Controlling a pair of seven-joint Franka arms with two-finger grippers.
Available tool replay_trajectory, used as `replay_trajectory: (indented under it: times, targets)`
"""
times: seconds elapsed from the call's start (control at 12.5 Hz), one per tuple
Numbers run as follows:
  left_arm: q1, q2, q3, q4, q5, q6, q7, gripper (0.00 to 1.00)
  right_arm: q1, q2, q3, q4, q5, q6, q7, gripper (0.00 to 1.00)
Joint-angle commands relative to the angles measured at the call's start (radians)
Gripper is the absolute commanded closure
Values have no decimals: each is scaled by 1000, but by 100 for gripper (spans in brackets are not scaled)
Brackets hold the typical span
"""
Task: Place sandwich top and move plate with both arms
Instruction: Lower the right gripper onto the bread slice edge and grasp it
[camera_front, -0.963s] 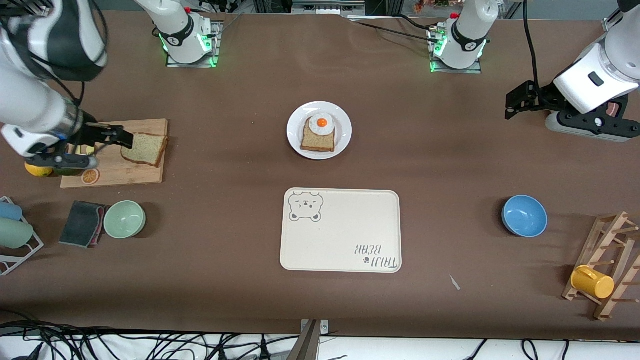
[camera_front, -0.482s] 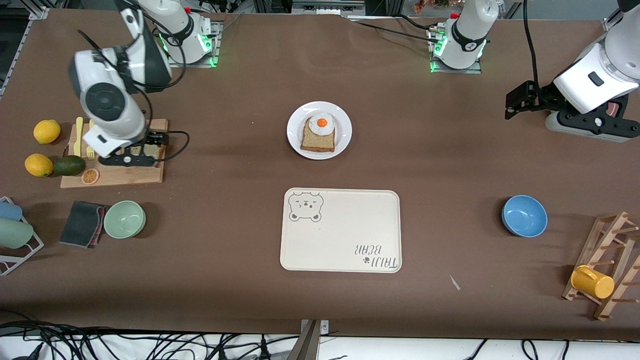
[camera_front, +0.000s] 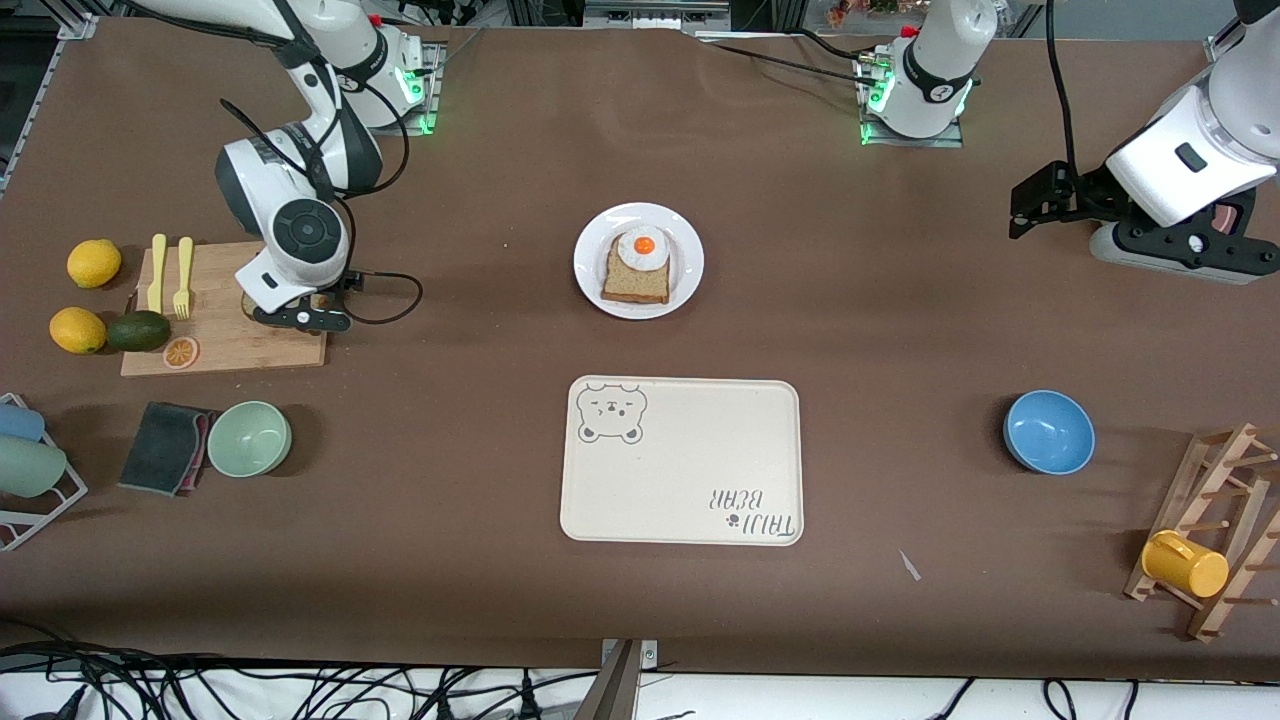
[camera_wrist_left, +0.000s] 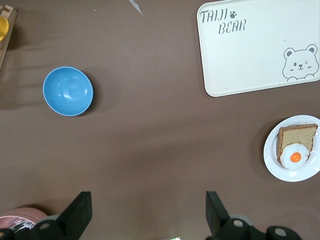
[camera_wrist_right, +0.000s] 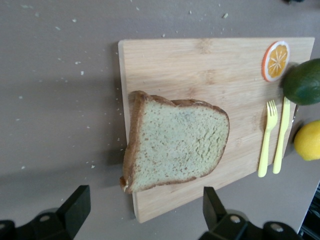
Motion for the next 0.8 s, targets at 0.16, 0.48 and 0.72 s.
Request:
replay_trajectory:
  times: [0.16, 0.48, 0.72]
  targets:
    - [-5, 10, -3, 29, 28, -20, -2, 0, -1, 91, 13, -20, -120, 28, 201, 1]
    - [-6, 10, -3, 30, 23, -23, -2, 0, -1, 172, 27, -41, -224, 40, 292, 2]
    - [-6, 8, -5, 30, 22, -23, -2, 0, -1, 202, 30, -41, -266, 33, 356, 13]
